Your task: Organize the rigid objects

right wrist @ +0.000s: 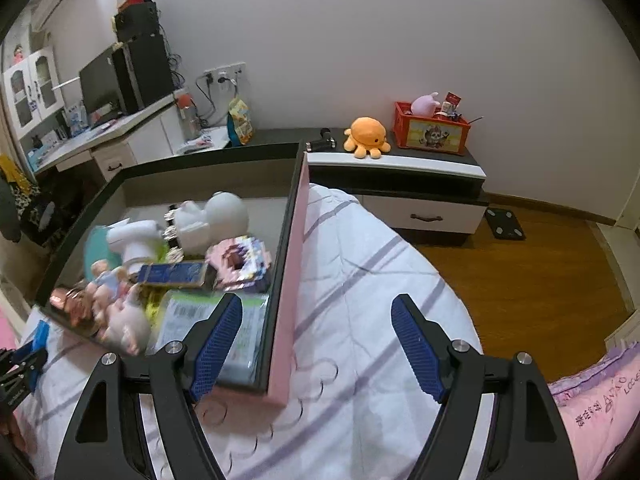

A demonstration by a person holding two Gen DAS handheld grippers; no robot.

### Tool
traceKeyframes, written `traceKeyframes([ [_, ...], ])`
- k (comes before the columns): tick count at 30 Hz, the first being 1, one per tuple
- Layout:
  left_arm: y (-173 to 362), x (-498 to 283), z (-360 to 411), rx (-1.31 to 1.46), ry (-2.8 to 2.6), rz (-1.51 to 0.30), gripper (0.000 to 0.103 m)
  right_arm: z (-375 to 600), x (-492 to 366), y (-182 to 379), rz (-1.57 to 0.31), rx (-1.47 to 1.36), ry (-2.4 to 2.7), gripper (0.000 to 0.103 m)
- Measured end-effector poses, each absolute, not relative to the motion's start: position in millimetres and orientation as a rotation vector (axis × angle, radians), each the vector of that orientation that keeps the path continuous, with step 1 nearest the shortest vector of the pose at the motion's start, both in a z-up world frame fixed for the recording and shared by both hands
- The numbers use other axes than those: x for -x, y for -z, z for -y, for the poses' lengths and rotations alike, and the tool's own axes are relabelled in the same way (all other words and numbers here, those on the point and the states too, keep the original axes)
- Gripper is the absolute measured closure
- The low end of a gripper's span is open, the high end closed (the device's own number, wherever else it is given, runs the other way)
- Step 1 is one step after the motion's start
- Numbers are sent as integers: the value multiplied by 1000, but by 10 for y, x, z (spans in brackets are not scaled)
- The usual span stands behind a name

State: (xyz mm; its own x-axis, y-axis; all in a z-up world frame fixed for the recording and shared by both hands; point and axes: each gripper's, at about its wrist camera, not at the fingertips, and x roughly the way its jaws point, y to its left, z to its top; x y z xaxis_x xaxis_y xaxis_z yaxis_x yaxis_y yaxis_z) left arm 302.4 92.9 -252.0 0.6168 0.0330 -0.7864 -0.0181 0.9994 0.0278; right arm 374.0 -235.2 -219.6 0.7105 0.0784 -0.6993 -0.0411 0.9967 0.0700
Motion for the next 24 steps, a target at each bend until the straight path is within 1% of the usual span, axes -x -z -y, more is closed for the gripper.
traceKeyframes([
  [4,2488,-3214,-953,-14,-7,-902,76,2304,-3952,2262,-817,-27,-57,26],
  [5,2479,-3281,-963,-10,-2,-904,76,2286,-4009,2285,-831,-17,-56,33],
  [6,2468,-3339,-970,-12,-3,-902,76,2263,-4072,2315,-849,-9,-57,44],
  [7,2460,-3383,-975,-15,-3,-900,76,2233,-4126,2345,-867,4,-60,52],
  [8,2456,-3413,-983,-12,-4,-900,76,2214,-4147,2363,-875,16,-64,68],
  [9,2451,-3435,-988,-12,-1,-901,76,2179,-4181,2387,-894,19,-93,81],
  [11,2428,-3466,-1006,-8,9,-896,76,2080,-4204,2398,-909,53,-116,92],
  [12,2416,-3466,-1010,-11,9,-897,76,2036,-4199,2391,-909,79,-108,94],
  [19,2296,-3365,-1033,-11,22,-874,76,2021,-4154,2363,-916,103,-95,95],
  [24,2115,-3253,-1005,-6,49,-837,76,2018,-4150,2341,-929,108,-95,95],
])
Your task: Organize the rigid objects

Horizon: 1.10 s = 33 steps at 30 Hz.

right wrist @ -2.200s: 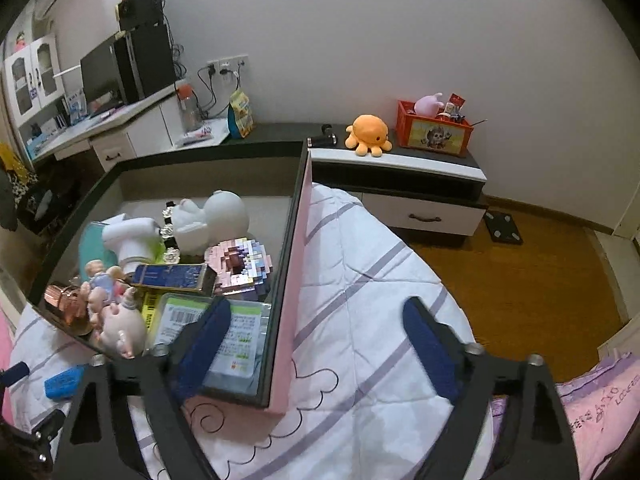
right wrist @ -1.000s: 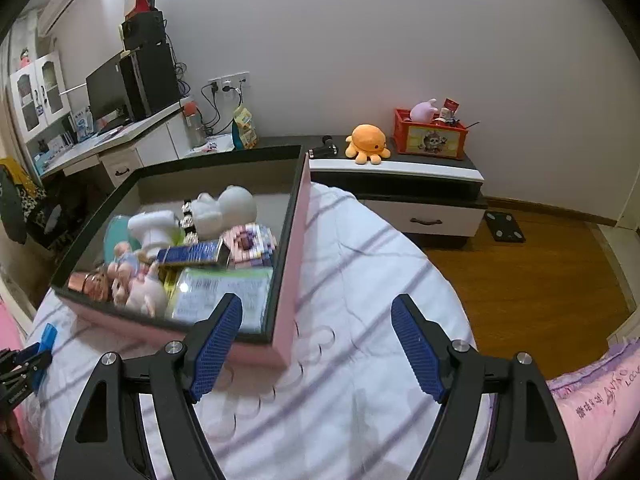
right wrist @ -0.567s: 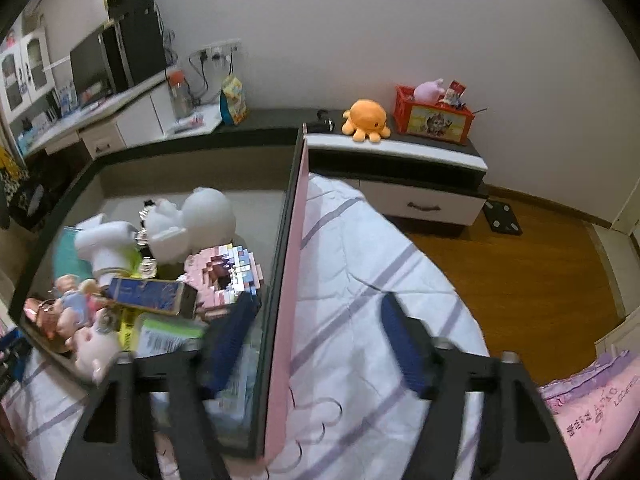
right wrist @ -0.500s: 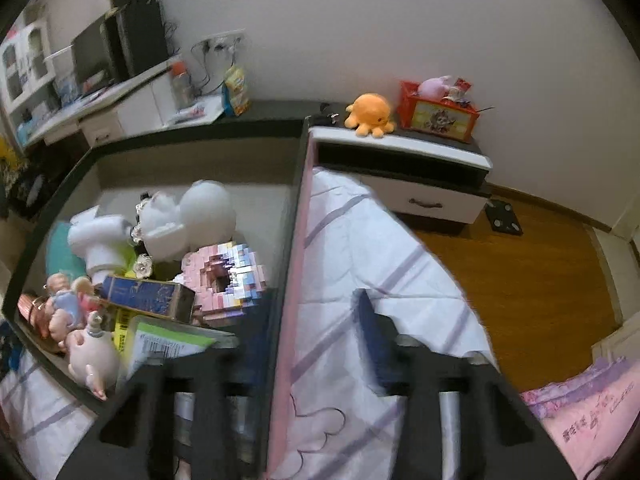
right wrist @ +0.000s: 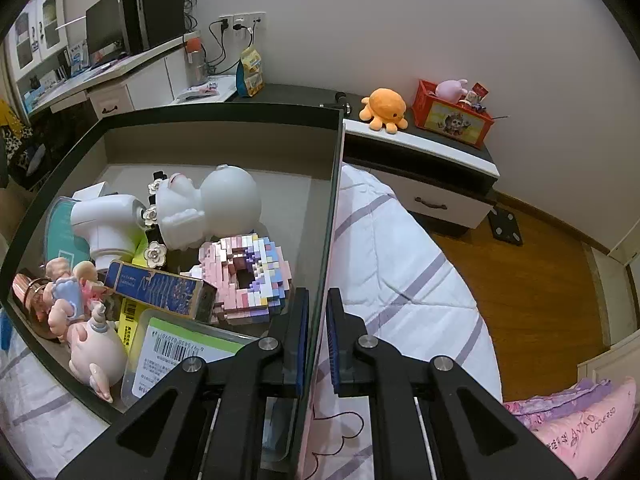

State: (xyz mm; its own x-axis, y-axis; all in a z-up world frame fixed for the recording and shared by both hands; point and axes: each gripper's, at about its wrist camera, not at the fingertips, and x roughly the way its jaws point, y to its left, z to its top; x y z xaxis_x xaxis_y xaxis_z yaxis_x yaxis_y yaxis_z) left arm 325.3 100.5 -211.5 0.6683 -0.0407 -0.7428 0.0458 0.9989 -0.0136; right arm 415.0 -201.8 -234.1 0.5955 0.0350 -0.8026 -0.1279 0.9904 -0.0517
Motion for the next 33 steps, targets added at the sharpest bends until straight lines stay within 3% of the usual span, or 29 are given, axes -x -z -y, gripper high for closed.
traceKeyframes([
  [10,2037,-3160,-920,-7,73,-836,78,1991,-4107,2296,-945,107,-91,95],
  [19,1981,-3006,-855,-6,137,-835,87,1994,-4114,2279,-954,100,-94,95],
  [23,2141,-3045,-901,-9,97,-873,80,2007,-4125,2280,-956,96,-95,95],
  [24,2192,-3052,-913,-18,73,-879,76,2005,-4126,2279,-956,96,-95,95],
  [26,2269,-3080,-955,-9,55,-890,55,2007,-4130,2280,-956,94,-96,95],
  [27,2316,-3106,-975,1,51,-901,54,2004,-4126,2280,-956,93,-96,95],
  [29,2423,-3170,-961,-29,28,-932,56,2006,-4134,2279,-957,99,-95,95],
  [32,2535,-3239,-927,-47,37,-947,77,2003,-4131,2281,-956,98,-95,95],
  [33,2532,-3250,-922,-47,36,-942,77,2008,-4134,2279,-956,96,-95,95],
])
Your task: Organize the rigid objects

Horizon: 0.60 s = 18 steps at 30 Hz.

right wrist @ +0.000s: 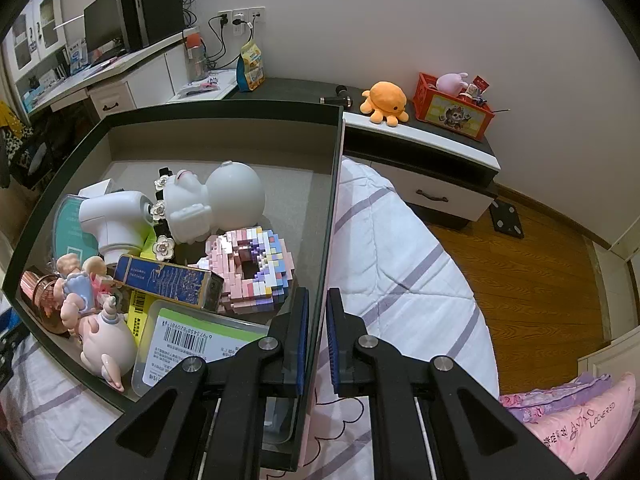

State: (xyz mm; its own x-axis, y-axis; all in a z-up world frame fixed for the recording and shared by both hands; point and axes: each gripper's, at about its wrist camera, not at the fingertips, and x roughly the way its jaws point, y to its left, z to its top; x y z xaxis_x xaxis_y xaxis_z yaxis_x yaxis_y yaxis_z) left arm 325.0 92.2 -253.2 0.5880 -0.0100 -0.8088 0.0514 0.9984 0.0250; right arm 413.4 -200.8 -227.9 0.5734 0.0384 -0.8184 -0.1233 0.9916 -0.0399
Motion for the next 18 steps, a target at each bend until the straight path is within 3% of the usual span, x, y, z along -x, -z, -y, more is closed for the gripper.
traceKeyframes([
  [18,1814,-2895,-839,-80,101,-792,77,1986,-4137,2304,-963,91,-93,95],
])
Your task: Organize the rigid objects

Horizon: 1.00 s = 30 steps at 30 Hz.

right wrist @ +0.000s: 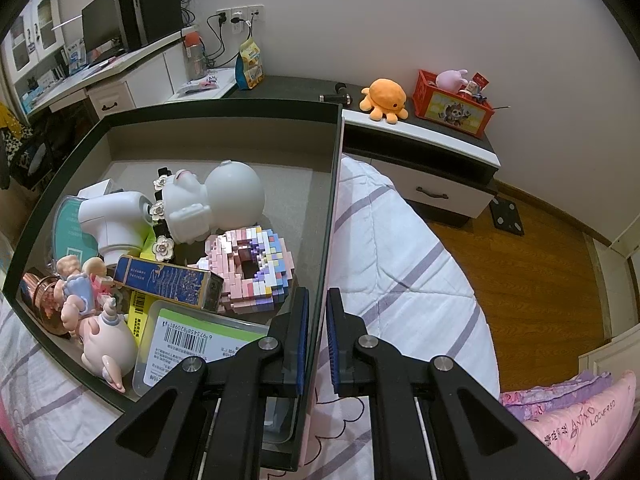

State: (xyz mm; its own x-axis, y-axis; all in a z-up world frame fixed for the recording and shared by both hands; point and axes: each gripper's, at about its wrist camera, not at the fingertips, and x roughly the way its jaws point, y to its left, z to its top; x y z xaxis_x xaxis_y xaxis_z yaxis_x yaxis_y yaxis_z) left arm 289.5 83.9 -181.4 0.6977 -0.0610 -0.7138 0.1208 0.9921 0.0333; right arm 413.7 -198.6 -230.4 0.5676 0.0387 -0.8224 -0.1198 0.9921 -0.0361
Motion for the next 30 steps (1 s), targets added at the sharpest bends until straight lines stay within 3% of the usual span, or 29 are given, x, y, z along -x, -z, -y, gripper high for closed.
traceKeyframes([
  [10,1512,-3438,-292,-159,214,-773,77,2003,-4164,2303,-974,84,-97,95],
  [18,1715,-4281,351,-174,330,-897,77,2003,-4175,2307,-987,77,-106,94],
  [27,1841,-4568,650,-147,333,-909,75,2018,-4230,2302,-994,87,-109,94],
  [28,1851,-4557,649,-138,334,-904,72,2014,-4229,2302,-994,88,-109,94],
  [29,1847,-4537,636,-129,328,-893,53,2019,-4231,2302,-994,89,-109,94],
  [30,1839,-4507,609,-121,320,-879,41,2019,-4232,2302,-994,88,-109,94],
])
